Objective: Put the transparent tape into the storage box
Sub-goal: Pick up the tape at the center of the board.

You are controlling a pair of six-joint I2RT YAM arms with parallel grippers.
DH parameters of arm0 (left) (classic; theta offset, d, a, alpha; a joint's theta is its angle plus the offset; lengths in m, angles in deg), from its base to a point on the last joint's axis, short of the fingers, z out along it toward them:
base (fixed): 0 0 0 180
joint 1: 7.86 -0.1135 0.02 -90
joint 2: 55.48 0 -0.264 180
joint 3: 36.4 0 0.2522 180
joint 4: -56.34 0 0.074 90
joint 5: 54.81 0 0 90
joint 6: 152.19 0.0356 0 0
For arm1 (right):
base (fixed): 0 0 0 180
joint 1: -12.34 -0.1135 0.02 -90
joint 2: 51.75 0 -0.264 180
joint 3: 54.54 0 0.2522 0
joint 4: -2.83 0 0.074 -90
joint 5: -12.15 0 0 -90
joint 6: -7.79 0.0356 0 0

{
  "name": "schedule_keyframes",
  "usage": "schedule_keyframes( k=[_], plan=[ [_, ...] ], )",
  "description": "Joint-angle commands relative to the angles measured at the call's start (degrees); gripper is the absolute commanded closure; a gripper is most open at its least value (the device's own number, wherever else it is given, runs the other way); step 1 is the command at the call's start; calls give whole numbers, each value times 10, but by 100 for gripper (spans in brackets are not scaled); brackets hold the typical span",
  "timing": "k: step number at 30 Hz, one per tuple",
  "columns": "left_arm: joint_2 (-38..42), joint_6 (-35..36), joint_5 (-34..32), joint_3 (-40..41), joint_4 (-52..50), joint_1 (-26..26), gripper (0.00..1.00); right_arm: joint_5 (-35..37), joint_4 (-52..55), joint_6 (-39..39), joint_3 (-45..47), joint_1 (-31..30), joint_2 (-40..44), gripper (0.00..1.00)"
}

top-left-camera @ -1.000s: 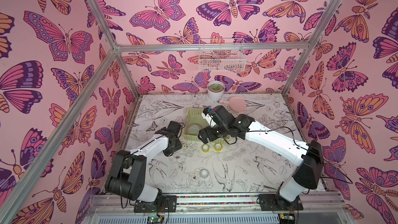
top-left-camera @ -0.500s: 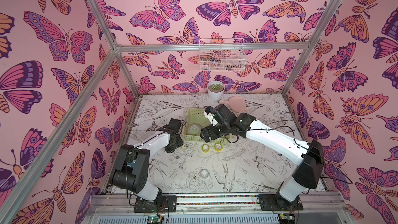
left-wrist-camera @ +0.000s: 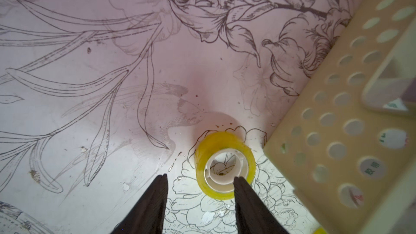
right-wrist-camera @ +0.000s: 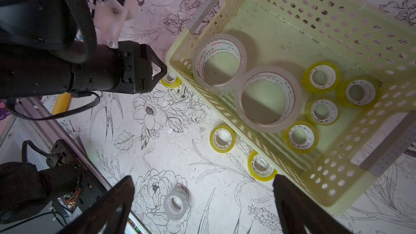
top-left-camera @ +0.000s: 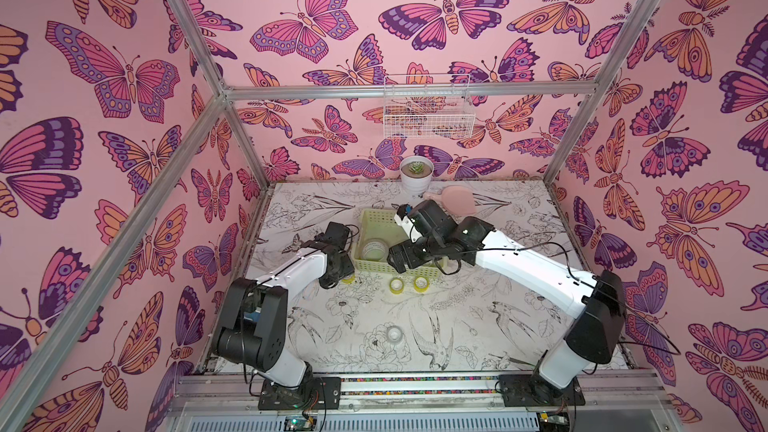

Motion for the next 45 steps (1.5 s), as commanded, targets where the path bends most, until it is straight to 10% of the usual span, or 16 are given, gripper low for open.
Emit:
schedule_keyframes(
  k=[1, 16, 26, 45],
  plan=[
    [-22, 10, 0, -5, -11, -4, 47, 10, 15, 1, 1, 5, 10, 1],
    [-74, 12, 12, 13, 18, -4, 49, 11, 17, 4, 1, 7, 11, 1],
    [-52, 16, 14, 21, 15, -5, 97, 14, 17, 6, 4, 8, 14, 1],
    [73, 66, 14, -155, -147, 6, 94, 67, 5, 23, 50, 31, 57, 1]
  ],
)
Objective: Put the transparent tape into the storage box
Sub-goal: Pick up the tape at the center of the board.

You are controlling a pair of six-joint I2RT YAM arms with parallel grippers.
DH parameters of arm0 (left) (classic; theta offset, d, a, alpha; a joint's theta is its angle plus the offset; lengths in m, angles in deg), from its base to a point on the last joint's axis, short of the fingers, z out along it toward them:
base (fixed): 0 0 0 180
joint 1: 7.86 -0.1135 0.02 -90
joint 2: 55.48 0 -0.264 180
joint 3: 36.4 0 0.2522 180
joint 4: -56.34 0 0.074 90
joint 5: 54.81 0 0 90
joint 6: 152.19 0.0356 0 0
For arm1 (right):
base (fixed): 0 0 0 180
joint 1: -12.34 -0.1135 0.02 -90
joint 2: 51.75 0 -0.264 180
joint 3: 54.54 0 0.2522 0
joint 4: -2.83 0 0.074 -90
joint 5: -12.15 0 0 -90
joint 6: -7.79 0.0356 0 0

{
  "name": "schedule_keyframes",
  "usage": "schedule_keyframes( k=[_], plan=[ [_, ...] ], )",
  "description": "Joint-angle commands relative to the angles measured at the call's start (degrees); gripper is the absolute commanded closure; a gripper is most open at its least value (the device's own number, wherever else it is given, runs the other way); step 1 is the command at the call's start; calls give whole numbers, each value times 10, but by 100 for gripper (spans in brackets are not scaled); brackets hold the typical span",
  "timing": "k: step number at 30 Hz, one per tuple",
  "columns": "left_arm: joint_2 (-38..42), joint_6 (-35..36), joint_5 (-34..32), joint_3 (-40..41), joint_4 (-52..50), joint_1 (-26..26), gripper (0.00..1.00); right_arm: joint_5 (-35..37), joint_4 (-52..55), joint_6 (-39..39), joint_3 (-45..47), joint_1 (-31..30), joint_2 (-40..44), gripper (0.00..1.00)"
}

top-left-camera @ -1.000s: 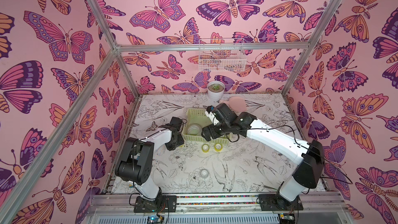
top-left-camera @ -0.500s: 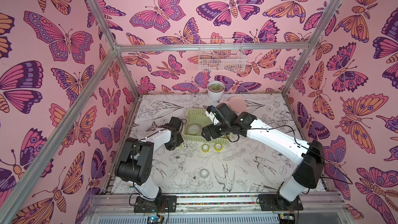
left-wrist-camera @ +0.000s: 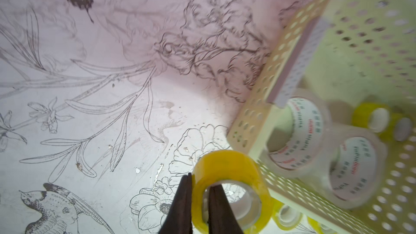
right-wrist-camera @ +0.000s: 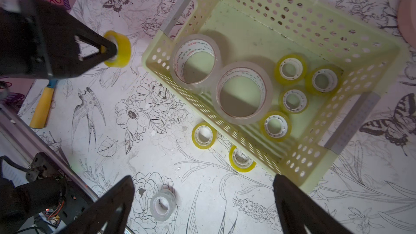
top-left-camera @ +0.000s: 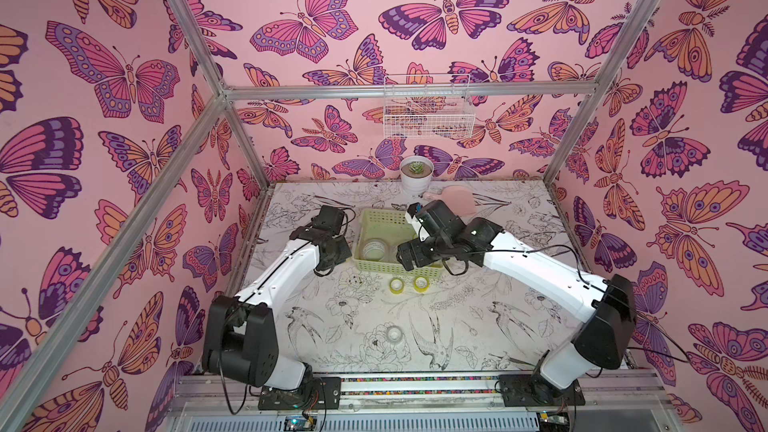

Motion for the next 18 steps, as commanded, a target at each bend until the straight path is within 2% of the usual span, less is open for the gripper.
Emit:
schedule_keyframes(
  k=[1, 5, 13, 18],
  plan=[
    [-1, 21, 12, -49, -44, 12, 94, 24, 0, 11, 15, 13, 37, 1],
    [-47, 28, 11, -128, -51, 42, 94, 31, -5, 18, 38, 26, 61, 1],
    [-204, 37, 8, -281, -51, 103, 94, 44, -2, 21, 76, 44, 110, 1],
    [-292, 44, 11, -355, -51, 123, 94, 49, 3, 23, 93, 51, 132, 1]
  ],
)
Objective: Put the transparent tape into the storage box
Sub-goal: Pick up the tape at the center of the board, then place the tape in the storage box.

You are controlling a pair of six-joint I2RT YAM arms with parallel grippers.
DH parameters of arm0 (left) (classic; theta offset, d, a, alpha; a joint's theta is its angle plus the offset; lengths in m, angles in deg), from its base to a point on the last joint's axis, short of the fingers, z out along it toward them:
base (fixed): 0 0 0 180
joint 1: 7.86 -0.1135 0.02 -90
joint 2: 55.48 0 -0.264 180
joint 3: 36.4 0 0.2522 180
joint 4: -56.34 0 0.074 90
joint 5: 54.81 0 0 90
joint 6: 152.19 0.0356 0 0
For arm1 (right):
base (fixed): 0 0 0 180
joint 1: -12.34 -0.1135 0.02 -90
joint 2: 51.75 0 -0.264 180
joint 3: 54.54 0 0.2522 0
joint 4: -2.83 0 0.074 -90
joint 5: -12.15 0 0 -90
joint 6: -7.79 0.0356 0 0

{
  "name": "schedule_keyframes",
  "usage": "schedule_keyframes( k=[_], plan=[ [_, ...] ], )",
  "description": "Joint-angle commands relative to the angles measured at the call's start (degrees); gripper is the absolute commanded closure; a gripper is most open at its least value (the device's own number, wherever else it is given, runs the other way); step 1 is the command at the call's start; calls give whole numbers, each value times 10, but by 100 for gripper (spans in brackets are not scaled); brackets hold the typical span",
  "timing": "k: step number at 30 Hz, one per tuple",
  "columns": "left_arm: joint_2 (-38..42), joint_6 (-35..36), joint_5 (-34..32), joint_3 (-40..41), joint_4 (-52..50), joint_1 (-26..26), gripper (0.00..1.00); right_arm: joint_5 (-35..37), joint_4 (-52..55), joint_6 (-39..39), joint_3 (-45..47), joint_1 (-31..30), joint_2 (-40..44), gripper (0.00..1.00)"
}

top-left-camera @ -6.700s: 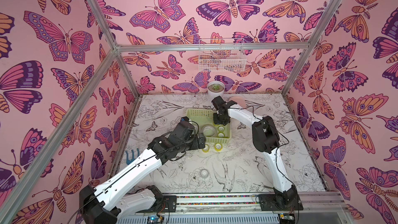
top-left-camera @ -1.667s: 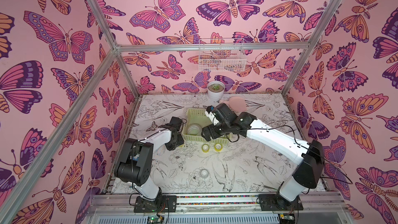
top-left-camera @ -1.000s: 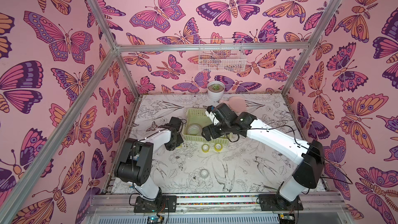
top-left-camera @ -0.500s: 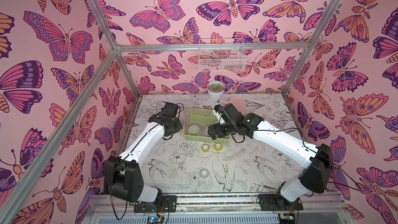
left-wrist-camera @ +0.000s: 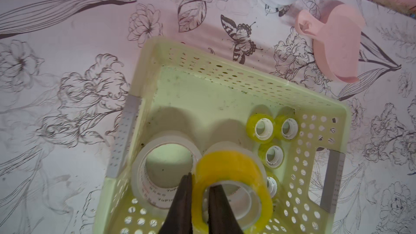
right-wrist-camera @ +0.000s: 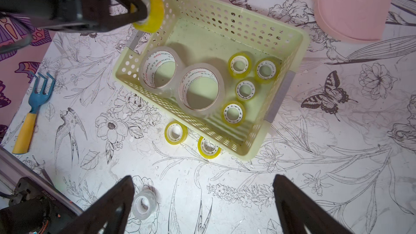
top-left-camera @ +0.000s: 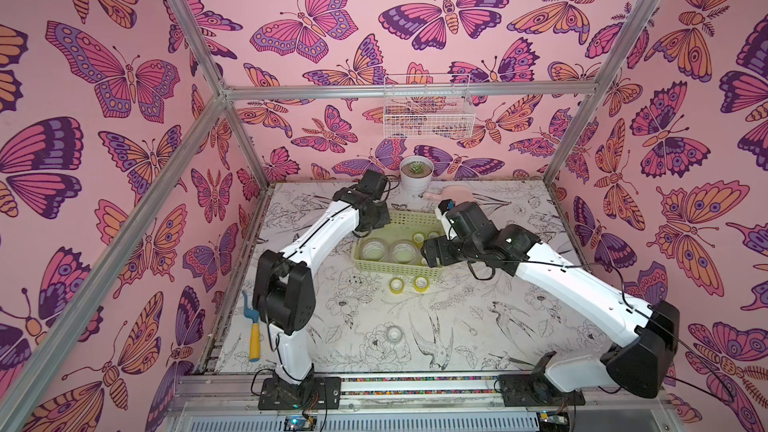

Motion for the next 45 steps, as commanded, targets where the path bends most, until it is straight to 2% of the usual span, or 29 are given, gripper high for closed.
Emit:
schedule_keyframes(
  k=[1, 18, 33, 36, 38, 40, 42, 45],
  plan=[
    [-41, 13, 5, -42, -19, 7, 94, 13, 7, 9, 11, 9, 20, 1],
    [-235, 18, 29, -188, -20, 26, 94, 7, 22, 0, 38, 53, 50, 1],
    [-320, 9, 33, -247, -30, 29, 92, -11, 28, -9, 46, 81, 57, 1],
    [-327, 6, 36, -256, -34, 29, 87, -14, 27, -8, 48, 82, 57, 1],
    [-330, 6, 41, -263, -36, 29, 77, -17, 26, -9, 49, 84, 57, 1],
    [-328, 4, 47, -264, -35, 29, 74, -18, 25, -9, 50, 85, 56, 1],
    [-322, 5, 49, -262, -38, 30, 67, -21, 22, -8, 51, 86, 55, 1],
    [-308, 6, 48, -256, -42, 31, 66, -25, 17, -5, 53, 87, 53, 1]
  ],
)
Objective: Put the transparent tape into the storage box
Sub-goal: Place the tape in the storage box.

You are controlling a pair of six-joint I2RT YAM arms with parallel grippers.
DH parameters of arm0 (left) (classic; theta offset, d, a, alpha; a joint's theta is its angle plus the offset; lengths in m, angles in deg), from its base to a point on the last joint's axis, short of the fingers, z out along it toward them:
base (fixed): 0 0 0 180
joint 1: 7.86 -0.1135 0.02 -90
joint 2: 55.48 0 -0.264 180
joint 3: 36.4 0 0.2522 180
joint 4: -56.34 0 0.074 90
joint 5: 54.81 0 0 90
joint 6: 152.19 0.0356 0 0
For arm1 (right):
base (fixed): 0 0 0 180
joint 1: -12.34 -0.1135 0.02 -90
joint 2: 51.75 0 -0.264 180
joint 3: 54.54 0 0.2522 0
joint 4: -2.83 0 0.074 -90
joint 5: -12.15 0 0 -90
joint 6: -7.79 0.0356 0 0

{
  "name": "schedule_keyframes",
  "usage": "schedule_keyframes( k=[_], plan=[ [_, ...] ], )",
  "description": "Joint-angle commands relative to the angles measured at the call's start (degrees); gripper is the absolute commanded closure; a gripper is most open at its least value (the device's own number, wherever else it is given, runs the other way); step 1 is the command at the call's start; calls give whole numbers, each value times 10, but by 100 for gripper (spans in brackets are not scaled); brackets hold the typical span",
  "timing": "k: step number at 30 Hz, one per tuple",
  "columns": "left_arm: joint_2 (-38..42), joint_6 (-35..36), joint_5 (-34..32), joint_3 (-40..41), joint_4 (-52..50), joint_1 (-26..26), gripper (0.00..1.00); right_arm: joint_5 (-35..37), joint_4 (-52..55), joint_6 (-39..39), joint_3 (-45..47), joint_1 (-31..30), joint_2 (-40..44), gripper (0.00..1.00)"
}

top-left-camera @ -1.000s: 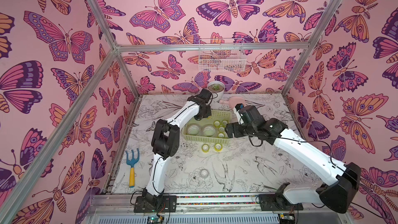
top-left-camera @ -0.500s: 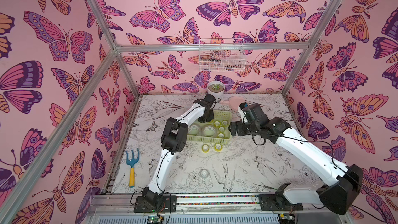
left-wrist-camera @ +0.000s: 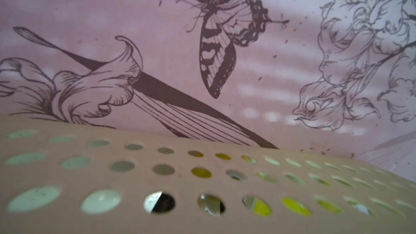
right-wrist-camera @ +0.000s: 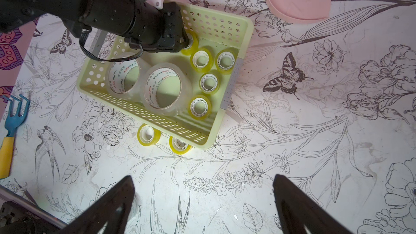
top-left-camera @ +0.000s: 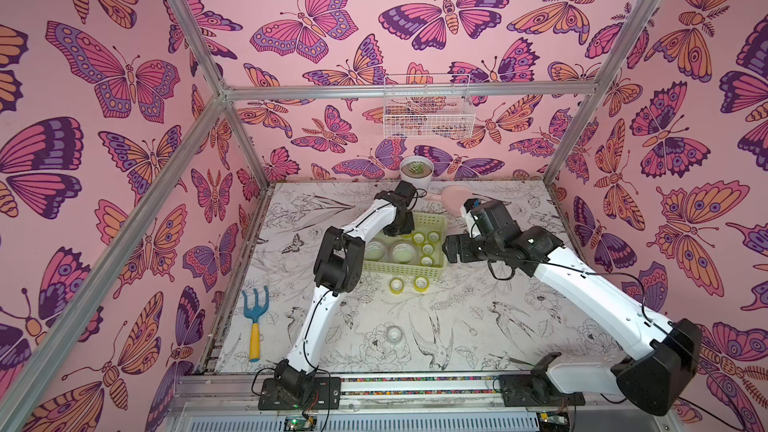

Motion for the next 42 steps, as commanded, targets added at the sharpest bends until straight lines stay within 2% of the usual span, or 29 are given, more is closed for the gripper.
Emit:
schedule_keyframes(
  k=[1, 4, 17, 21, 27, 28, 31, 37, 39, 42],
  plan=[
    [12, 0, 3, 0, -18, 5, 64, -10, 2, -3, 5, 5, 4, 1],
    [40, -1, -5, 15, -18, 5, 63, -17, -5, -2, 4, 5, 2, 1],
    [215, 1, -21, 117, -18, 12, 48, -70, -38, 3, 0, 5, -13, 1],
    [278, -5, -23, 180, -17, 19, 40, -81, -46, 5, -3, 5, -19, 1],
    [379, -27, -34, 290, -12, 34, 34, -100, -64, 14, -2, 3, -29, 1],
    [395, -31, -37, 310, -11, 37, 31, -103, -68, 16, -2, 2, -31, 1],
    [442, -46, -45, 365, -11, 45, 10, -107, -78, 22, -1, -4, -39, 1],
    [524, -87, -55, 472, -11, 68, 8, -112, -89, 30, -6, -22, -59, 1],
    [546, -107, -66, 506, -10, 78, 0, -113, -90, 31, -8, -29, -65, 1],
    [572, -135, -67, 557, -1, 91, 0, -114, -91, 32, -11, -40, -72, 1]
  ],
)
